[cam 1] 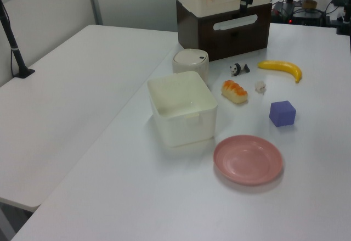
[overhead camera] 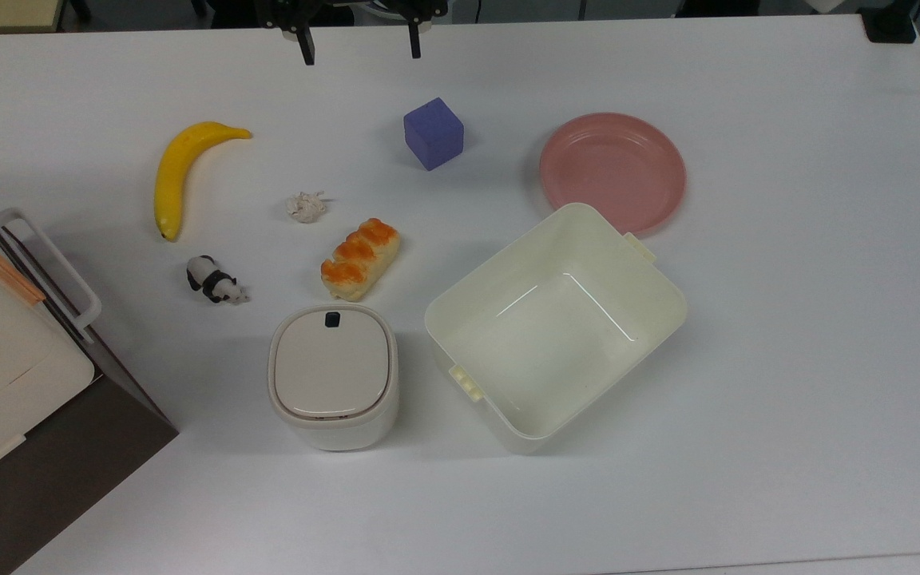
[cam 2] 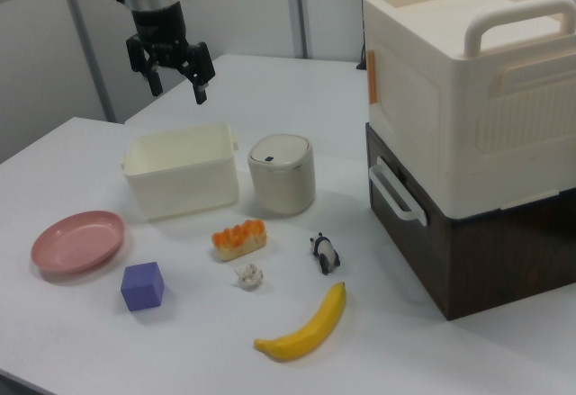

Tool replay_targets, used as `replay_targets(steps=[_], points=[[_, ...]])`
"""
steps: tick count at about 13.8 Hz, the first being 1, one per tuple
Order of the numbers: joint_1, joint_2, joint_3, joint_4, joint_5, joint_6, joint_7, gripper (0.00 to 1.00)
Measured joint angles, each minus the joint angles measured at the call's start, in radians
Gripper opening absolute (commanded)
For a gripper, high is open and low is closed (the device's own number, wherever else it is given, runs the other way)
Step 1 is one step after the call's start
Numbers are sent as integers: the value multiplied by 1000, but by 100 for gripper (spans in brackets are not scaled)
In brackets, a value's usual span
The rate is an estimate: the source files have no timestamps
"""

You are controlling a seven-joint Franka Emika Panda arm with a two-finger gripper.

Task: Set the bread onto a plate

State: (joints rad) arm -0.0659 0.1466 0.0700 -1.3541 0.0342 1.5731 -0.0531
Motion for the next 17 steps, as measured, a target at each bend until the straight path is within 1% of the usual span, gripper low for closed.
replay_targets(steps=[6, 10, 17], points=[[-2, 0, -1, 0, -2, 0, 0, 100], [-2, 0, -2, 0, -36, 0, 0, 100], [0, 0, -1, -19, -38, 0, 0, 100]])
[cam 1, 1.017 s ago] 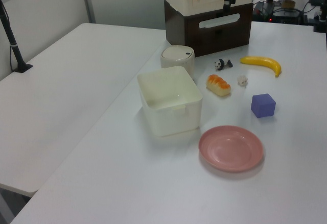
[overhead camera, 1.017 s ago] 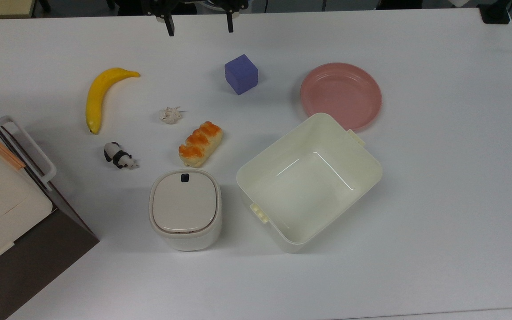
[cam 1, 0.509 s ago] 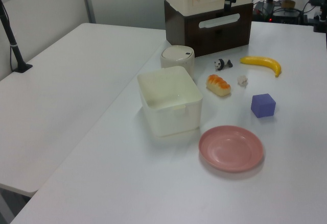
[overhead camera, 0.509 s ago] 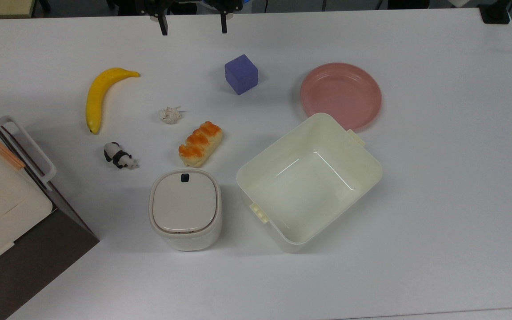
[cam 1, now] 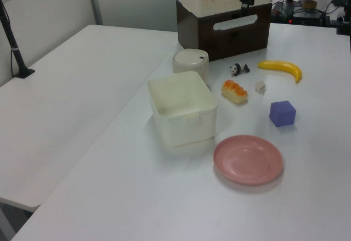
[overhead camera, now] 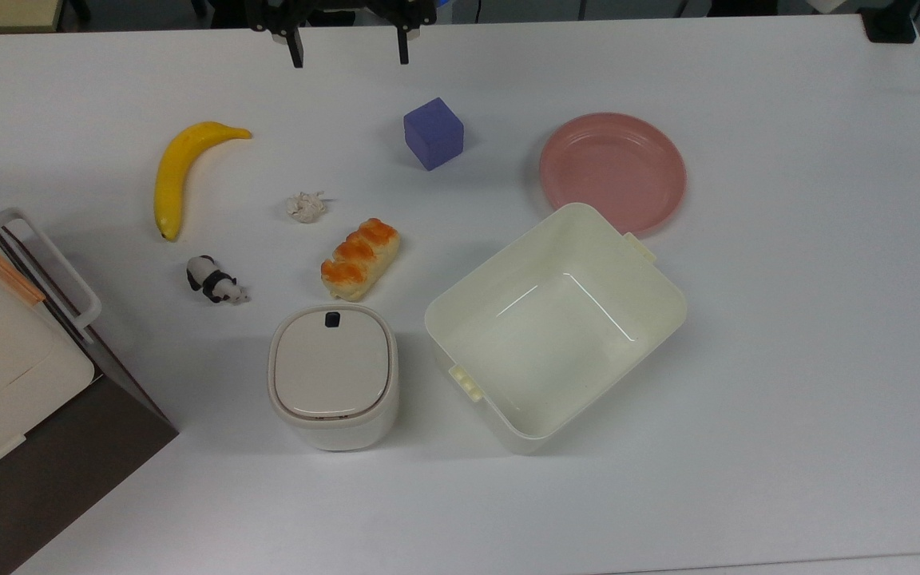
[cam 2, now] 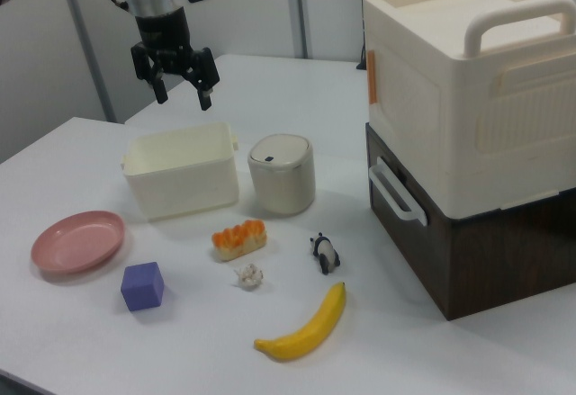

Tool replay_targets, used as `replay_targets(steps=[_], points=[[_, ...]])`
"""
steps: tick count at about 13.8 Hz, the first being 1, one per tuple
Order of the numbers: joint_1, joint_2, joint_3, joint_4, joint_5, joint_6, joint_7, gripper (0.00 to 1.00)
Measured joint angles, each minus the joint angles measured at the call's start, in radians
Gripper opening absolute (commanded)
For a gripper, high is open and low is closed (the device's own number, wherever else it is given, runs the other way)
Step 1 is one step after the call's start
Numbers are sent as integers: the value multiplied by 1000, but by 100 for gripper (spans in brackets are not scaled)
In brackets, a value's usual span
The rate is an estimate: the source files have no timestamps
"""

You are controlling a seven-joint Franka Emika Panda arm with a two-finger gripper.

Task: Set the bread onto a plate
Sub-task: 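Lower the open gripper over the orange-topped bread roll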

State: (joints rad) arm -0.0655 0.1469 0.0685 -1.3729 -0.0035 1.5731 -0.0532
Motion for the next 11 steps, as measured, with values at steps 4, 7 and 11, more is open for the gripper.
replay_targets(steps=[4, 7, 11], points=[[3, 0, 0, -42, 0, 43, 0, 100], [5, 2, 2, -105, 0, 119, 0, 100], [4, 4, 3, -205, 29, 215, -6, 100]])
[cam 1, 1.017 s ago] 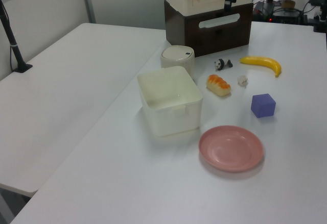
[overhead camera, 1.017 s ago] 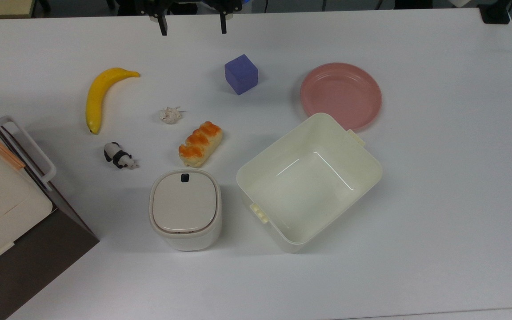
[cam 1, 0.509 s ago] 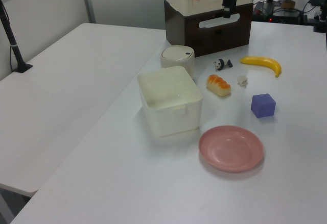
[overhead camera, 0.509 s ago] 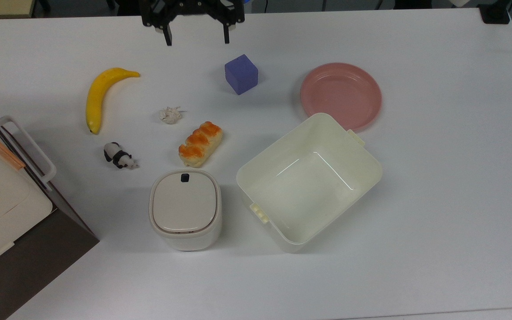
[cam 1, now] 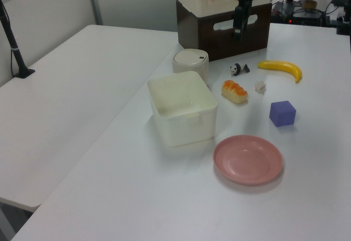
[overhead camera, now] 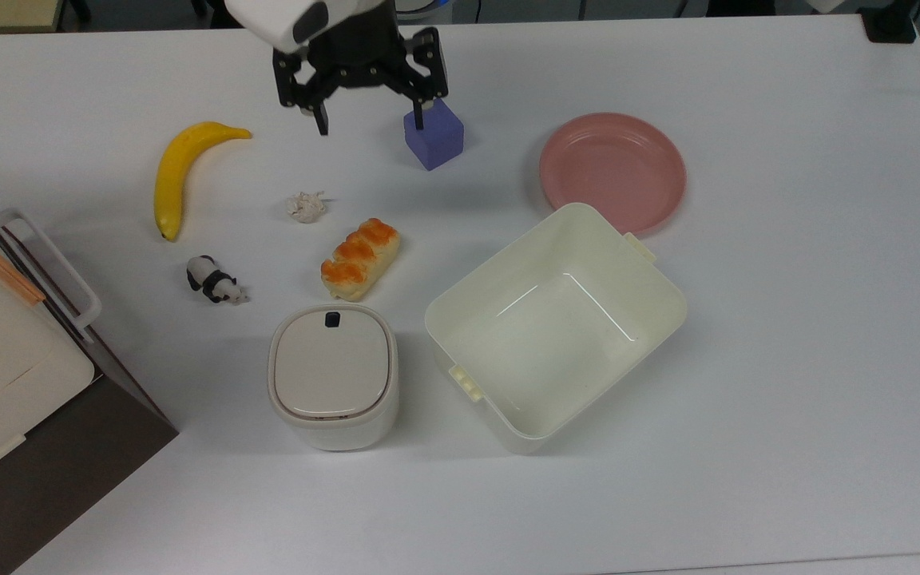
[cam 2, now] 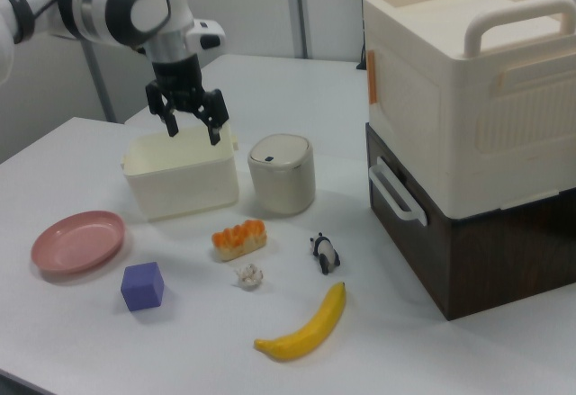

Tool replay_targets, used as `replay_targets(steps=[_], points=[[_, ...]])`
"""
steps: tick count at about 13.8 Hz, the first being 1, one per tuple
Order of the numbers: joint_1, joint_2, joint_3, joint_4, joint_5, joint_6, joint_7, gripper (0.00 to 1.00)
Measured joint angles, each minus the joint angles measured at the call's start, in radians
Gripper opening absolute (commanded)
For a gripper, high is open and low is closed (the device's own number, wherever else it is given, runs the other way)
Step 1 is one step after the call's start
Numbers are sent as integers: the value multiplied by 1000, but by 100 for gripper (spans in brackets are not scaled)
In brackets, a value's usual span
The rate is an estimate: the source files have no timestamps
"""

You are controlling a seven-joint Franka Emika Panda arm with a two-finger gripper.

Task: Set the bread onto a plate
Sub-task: 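Lower the open gripper over the orange-topped bread roll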

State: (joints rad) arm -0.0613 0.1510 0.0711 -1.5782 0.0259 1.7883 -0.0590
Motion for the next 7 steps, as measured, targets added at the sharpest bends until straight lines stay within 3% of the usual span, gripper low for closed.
replay_targets(steps=[7], points=[[-3, 20, -1, -221, 5, 314, -10, 100]])
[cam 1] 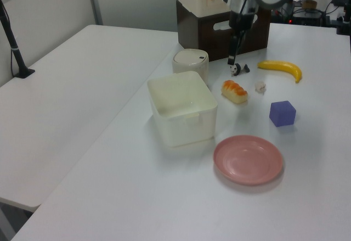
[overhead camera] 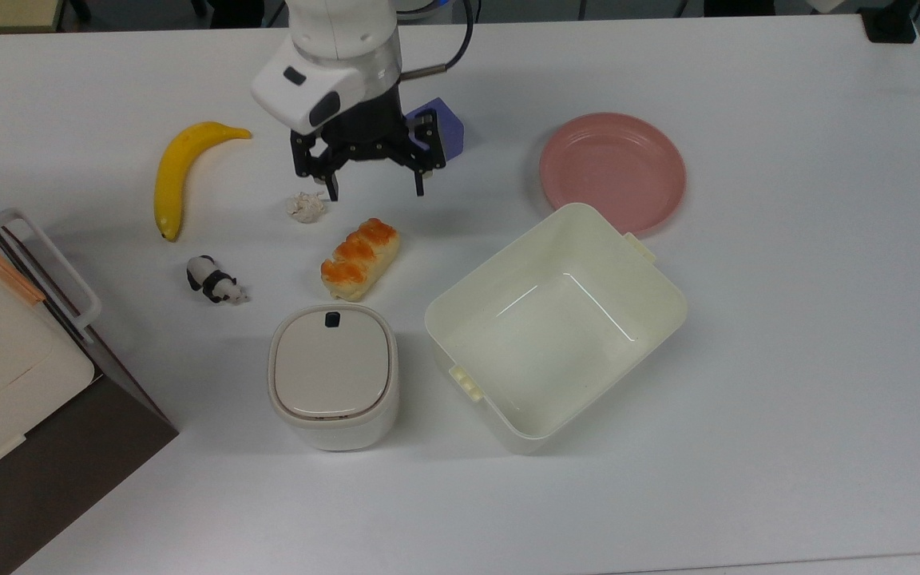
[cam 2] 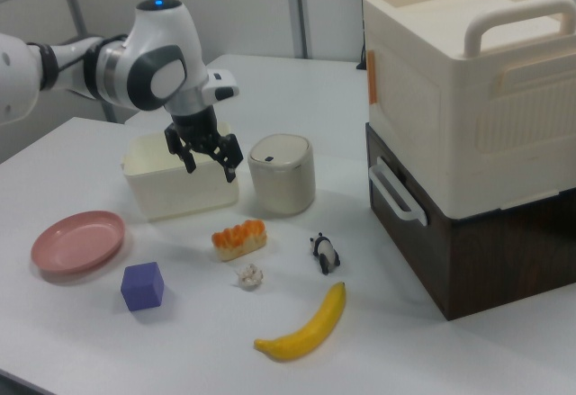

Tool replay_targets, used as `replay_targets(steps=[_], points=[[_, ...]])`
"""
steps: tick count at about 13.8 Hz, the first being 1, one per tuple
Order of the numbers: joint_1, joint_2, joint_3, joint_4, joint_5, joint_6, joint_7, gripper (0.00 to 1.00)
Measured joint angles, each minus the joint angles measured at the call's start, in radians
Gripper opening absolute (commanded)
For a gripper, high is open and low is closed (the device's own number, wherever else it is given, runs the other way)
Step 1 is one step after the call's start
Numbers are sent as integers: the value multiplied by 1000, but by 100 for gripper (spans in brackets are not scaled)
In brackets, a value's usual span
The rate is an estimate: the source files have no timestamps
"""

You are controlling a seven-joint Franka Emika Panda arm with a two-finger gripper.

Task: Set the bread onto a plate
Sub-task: 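Lower the open gripper over the orange-topped bread roll, then close the gripper around the bread roll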

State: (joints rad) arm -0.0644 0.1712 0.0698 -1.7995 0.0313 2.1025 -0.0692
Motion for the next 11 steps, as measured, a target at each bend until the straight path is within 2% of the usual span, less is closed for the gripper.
replay_targets(steps=[6, 11], points=[[-7, 95, -2, -15, 0, 128, 0, 100], [-28, 134, -3, -20, 0, 138, -2, 100]])
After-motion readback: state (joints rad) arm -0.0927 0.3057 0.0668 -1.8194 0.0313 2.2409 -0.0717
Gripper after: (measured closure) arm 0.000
